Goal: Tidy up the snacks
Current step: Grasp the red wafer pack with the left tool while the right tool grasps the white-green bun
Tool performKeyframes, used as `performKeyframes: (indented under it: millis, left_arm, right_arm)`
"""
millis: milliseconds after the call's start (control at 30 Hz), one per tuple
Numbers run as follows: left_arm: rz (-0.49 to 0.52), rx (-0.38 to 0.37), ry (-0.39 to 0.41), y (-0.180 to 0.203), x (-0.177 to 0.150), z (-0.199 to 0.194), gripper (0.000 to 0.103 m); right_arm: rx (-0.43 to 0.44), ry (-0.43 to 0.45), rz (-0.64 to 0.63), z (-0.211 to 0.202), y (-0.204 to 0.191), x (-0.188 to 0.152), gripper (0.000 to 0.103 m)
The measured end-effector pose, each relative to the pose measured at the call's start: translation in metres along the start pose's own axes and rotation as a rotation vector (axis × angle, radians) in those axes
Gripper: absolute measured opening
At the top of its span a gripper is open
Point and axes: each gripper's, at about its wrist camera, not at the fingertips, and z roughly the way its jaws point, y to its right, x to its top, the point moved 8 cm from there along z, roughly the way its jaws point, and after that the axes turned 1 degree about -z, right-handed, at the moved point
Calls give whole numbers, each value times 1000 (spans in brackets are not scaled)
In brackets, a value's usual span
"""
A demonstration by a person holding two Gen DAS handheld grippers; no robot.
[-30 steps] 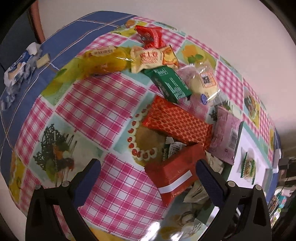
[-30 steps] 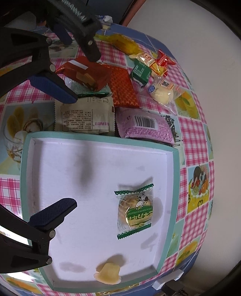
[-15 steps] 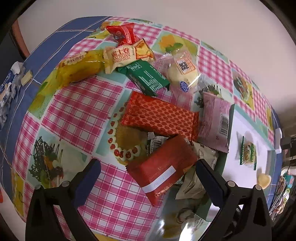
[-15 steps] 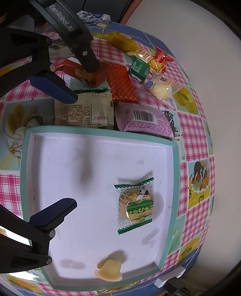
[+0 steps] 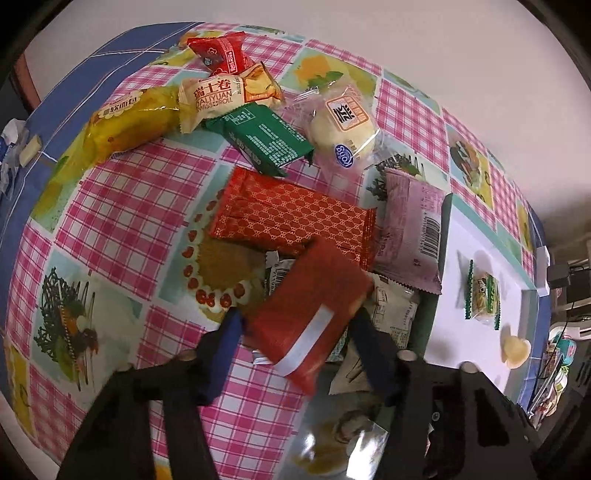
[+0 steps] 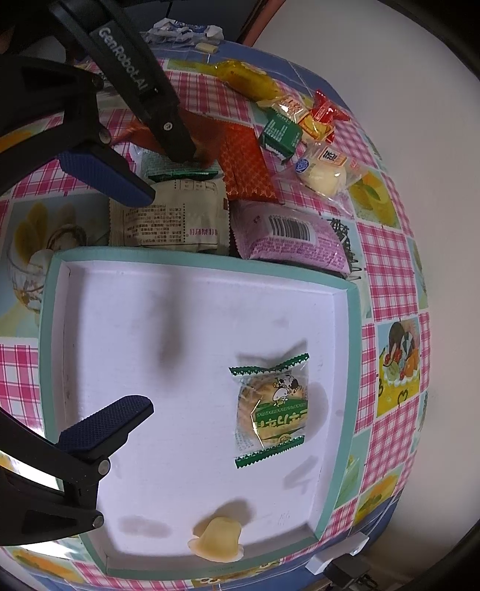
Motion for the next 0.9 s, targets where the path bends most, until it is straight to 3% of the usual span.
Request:
performKeyframes:
  millis: [200,533,900]
  left_arm:
    - [-34,-9,5,-6,1,-4,45]
    - [-126,8,1,-30,0,-13,44]
    - [-219,57,23,-67,3,-25,44]
  right_arm:
    - [-1,-1,0,1,-1,0,103]
    - [15,22,-17,-1,-7,2,103]
    - [88,150,-104,-21,-49,8,101]
